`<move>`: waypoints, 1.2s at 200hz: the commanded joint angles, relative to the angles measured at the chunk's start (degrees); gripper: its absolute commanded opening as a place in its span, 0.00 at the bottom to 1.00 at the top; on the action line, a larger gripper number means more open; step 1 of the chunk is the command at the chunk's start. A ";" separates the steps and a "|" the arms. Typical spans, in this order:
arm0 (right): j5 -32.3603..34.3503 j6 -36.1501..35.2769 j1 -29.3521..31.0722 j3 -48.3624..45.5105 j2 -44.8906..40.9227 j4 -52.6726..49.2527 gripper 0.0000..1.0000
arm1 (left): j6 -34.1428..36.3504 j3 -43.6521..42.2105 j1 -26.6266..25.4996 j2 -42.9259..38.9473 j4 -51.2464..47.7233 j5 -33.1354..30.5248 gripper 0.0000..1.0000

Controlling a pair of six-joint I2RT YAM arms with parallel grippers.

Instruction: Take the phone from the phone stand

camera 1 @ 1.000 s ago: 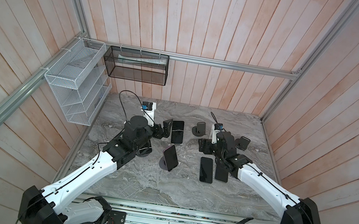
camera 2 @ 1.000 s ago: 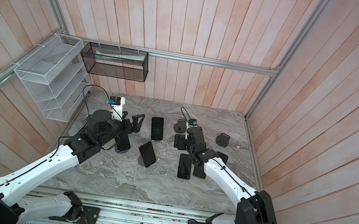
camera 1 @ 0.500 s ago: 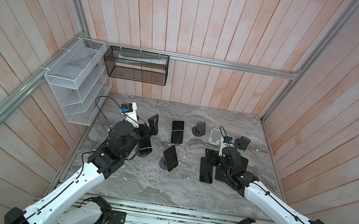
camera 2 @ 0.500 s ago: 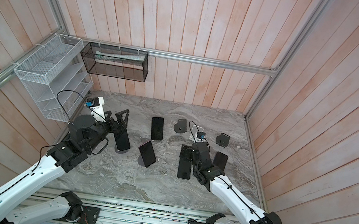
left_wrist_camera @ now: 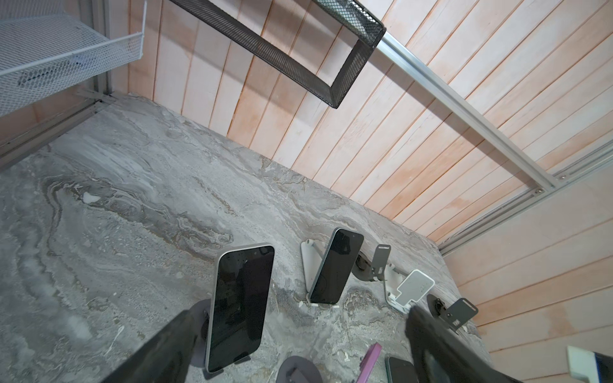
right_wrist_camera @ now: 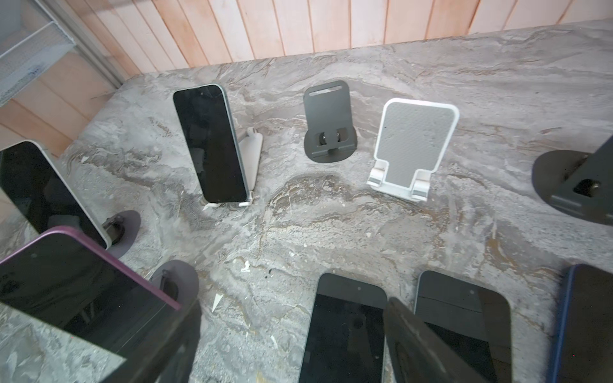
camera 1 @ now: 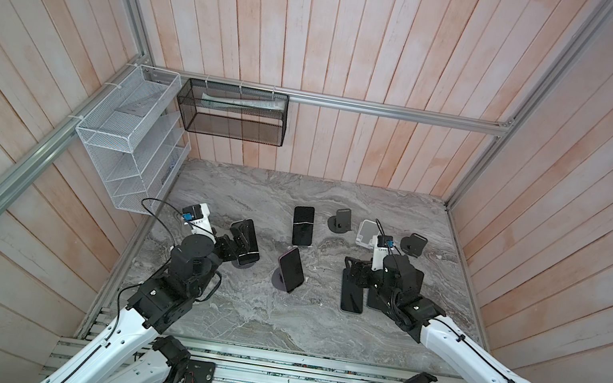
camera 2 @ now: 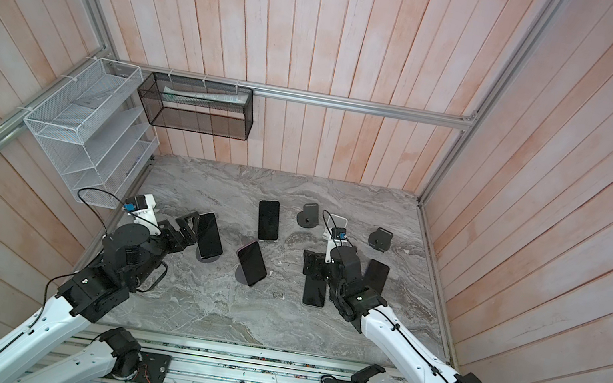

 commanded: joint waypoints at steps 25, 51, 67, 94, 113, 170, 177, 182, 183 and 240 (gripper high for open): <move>-5.82 -1.60 0.19 0.65 -1.17 1.50 0.87 | -1.89 -4.90 0.21 -6.11 -3.47 -2.52 1.00; -7.27 -2.04 0.80 1.41 -0.80 1.46 0.87 | -3.06 -7.24 0.21 -7.74 -4.13 -2.58 1.00; -7.13 -2.35 1.63 1.96 -0.41 1.54 0.87 | -4.03 -8.08 0.25 -8.49 -4.82 -3.25 1.00; -7.05 -2.43 2.42 3.04 1.04 1.88 0.87 | -5.83 -9.65 0.21 -10.04 -5.16 -5.55 1.00; -7.49 -3.30 3.09 4.22 2.10 2.50 0.87 | -7.75 -10.92 0.27 -11.34 -5.62 -6.98 1.00; -9.77 -8.11 5.36 10.78 7.29 1.69 0.91 | -10.81 -11.64 0.26 -13.43 -8.64 -4.27 1.00; -10.17 -8.54 5.71 11.64 8.33 1.63 0.92 | -10.97 -11.73 0.28 -13.29 -8.82 -3.55 1.00; -10.40 -8.86 5.94 12.28 9.05 1.70 0.93 | -11.09 -11.87 0.21 -13.21 -8.99 -3.22 1.00; -10.46 -8.90 6.01 12.35 9.21 1.70 0.94 | -11.14 -11.88 0.21 -13.18 -9.04 -3.15 1.00; -12.95 -13.59 8.98 19.24 17.82 1.84 0.98 | -12.49 -13.37 0.21 -11.70 -7.90 -1.95 1.00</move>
